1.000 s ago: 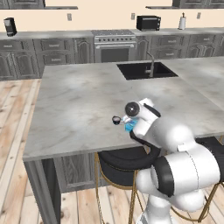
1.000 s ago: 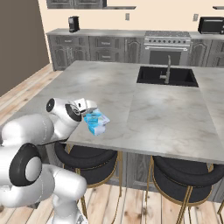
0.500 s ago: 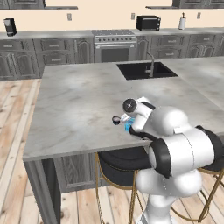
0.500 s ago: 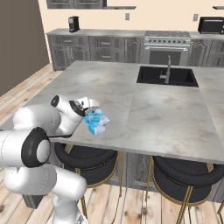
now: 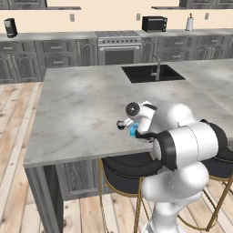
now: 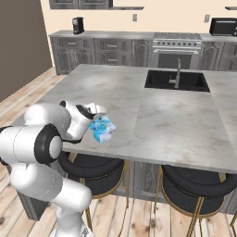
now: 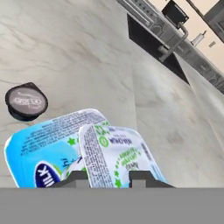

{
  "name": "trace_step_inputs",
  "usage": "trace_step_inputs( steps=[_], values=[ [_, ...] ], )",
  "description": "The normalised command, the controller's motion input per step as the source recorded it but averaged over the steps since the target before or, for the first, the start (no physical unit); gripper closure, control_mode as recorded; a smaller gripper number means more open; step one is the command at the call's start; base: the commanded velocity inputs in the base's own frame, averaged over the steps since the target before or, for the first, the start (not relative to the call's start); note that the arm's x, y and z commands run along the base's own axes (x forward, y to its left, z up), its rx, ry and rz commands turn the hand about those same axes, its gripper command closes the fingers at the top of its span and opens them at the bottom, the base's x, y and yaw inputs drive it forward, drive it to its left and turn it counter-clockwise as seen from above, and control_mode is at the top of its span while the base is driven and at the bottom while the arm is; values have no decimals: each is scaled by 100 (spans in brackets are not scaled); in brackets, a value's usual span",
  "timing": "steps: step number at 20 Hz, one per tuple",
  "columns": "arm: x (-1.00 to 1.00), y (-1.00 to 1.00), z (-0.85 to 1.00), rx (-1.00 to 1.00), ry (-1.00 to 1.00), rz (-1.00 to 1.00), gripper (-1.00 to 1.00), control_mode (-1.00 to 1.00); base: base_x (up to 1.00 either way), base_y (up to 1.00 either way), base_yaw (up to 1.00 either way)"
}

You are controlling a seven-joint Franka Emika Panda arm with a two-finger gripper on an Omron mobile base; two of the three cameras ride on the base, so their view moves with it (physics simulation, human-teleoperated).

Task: Stack the yogurt containers by placing the smaller containers on top of the larger containers.

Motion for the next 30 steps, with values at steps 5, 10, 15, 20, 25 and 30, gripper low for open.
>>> trace_step_inputs(
  steps=[5,10,15,20,25,30],
  values=[
    [27,0,-22,0,0,0,100,-100,0,0,0],
    [28,0,-20,0,0,0,100,-100,0,0,0],
    [3,0,-16,0,0,0,100,-100,0,0,0],
    [0,3,-23,0,0,0,-100,-100,0,0,0],
    [0,1,-20,0,0,0,-100,-100,0,0,0],
    [-11,1,5,0,0,0,-100,-100,0,0,0]
  ],
)
